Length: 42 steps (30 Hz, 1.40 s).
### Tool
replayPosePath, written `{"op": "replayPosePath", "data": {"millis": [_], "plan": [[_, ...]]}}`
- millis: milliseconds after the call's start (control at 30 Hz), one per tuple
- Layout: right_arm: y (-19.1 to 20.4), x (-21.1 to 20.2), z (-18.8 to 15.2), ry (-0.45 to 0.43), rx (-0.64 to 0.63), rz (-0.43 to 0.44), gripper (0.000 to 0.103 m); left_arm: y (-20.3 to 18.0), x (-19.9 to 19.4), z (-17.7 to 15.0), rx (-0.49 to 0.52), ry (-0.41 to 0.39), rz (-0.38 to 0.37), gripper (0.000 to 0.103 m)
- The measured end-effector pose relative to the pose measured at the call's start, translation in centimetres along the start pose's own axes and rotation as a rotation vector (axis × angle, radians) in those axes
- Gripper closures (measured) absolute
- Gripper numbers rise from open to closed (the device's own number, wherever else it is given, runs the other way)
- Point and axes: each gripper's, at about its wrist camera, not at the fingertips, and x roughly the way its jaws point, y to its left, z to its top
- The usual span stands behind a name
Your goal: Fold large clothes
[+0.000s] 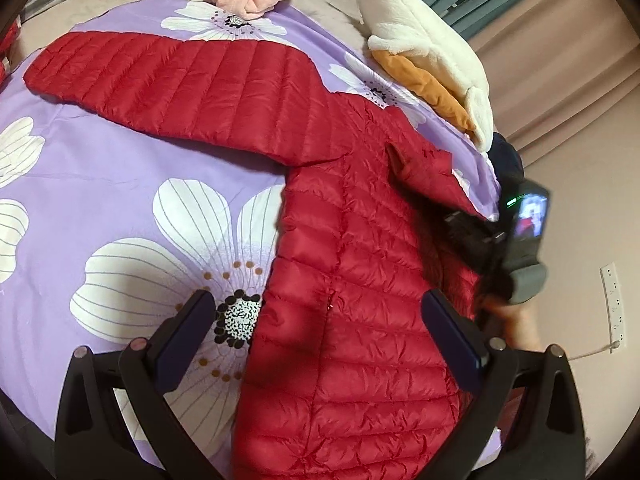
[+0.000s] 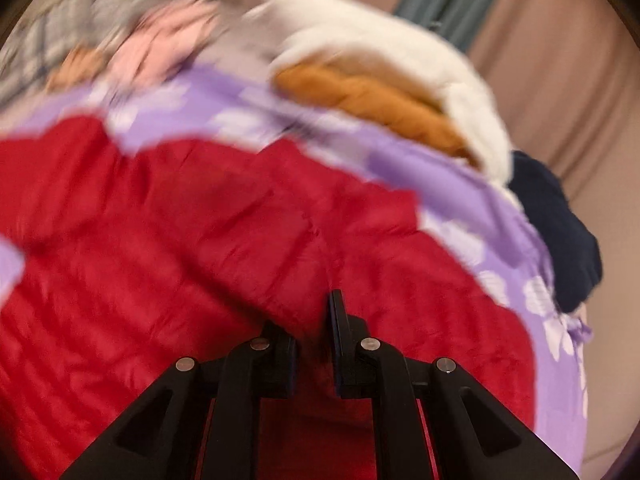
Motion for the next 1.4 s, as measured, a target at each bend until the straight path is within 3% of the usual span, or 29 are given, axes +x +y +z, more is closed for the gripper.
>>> {"op": "replayPosePath", "data": {"millis": [67,100,167,233,267,433,533,667,800,900,1000,1067,1200,1333,1400], "plan": [[1.0,0.7,-0.6,0.034,-0.045,0.006,0.093,0.3,0.3,0.1,-0.008,0.003,0.001,0.000],[1.6,1.0,-0.7,0.042,-0.056,0.011,0.087,0.4,0.4,0.2,-0.012,0.005,0.001,0.000],[2.1,0.7,-0.8,0.051,-0.089,0.025,0.069,0.7,0.6,0.2,-0.021,0.011,-0.009,0.000],[1.9,0.1,-0.7,0.040,-0.097,0.035,0.040,0.8,0.7,0.3,-0.027,0.014,-0.018,0.000],[1.4,-0.8,-0.7,0.022,-0.084,0.064,0.039,0.8,0.7,0.3,-0.028,0.013,-0.020,0.000],[-1.7,-4.8,-1.3,-0.054,0.026,0.273,0.039,1.5,0.6,0.9,-0.063,-0.013,-0.045,0.000],[-3.2,-5.7,-1.3,-0.092,0.124,0.339,0.039,2.4,0.3,1.2,-0.112,-0.038,-0.048,0.000],[-4.4,-3.8,-0.9,-0.080,0.289,0.341,0.041,4.5,-0.3,1.6,-0.207,-0.066,-0.054,0.000],[-4.1,-1.0,-0.6,-0.053,0.405,0.363,0.061,5.3,-0.8,1.9,-0.221,-0.085,-0.041,0.000],[-2.8,1.2,-0.2,-0.029,0.416,0.339,0.070,5.1,-0.3,2.1,-0.208,-0.073,-0.042,0.000],[-0.6,4.3,-0.6,0.071,0.376,0.311,0.070,4.7,0.4,2.2,-0.192,-0.064,-0.049,0.000],[0.1,5.0,-0.7,0.089,0.353,0.306,0.070,4.0,1.0,2.3,-0.176,-0.052,-0.052,0.000],[-0.6,3.8,-0.1,0.082,0.367,0.349,0.070,1.0,2.4,2.7,-0.088,-0.022,-0.067,0.000],[-4.4,-0.6,-0.8,-0.059,0.411,0.345,0.070,-2.9,4.1,2.8,0.031,-0.002,-0.097,0.000],[-6.7,-1.6,-1.7,-0.079,0.454,0.311,0.070,-4.9,5.2,2.8,0.081,0.018,-0.124,0.000]]}}
